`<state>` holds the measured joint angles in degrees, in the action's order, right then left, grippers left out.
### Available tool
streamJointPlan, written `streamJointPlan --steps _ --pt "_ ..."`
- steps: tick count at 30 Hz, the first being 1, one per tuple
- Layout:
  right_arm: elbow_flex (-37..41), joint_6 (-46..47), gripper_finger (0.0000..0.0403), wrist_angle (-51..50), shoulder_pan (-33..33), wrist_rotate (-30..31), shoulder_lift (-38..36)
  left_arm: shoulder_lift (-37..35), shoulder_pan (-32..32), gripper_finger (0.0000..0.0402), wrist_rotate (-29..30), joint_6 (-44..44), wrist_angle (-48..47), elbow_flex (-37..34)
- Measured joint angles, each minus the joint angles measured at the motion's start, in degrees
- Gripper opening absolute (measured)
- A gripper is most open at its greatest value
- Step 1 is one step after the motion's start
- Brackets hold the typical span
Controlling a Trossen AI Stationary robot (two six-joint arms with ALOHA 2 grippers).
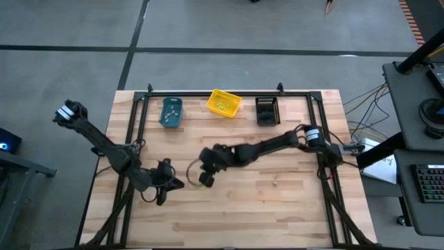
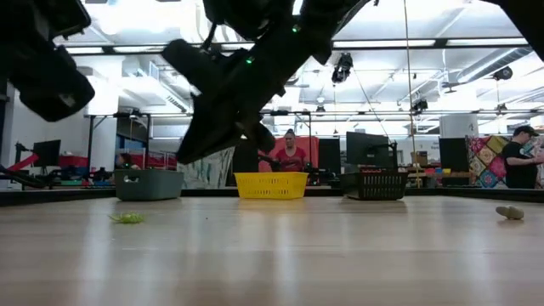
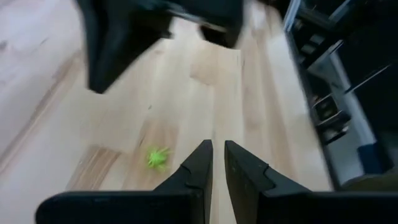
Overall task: Sort Halloween decoration
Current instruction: Put the green spider toy into the yellow bin
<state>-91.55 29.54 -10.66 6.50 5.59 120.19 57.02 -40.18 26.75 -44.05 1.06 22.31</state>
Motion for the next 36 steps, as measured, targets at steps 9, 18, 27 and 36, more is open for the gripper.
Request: streamJointPlan --steps 9,18,27,36 --pt "-0.04 -12.23 0.0008 -6.72 -2.91 -12.82 -2.80 2.92 0.07 0.0020 0.48 1.44 0.33 0.04" --pt "-0.04 19.50 0.0011 -9.17 -2.21 -20.03 -1.55 16.80 0.33 0.0001 4.83 -4.36 11.24 0.06" --pt "-0.09 26.13 0.0060 -2.42 -0.17 -19.21 -0.38 32.32 0.70 0.0000 2.11 -11.74 20.04 0.06" --pt "-0.07 32.70 0.0094 2.71 -0.13 -18.31 4.47 35.32 0.72 0.0000 -0.82 -10.52 25.76 0.04"
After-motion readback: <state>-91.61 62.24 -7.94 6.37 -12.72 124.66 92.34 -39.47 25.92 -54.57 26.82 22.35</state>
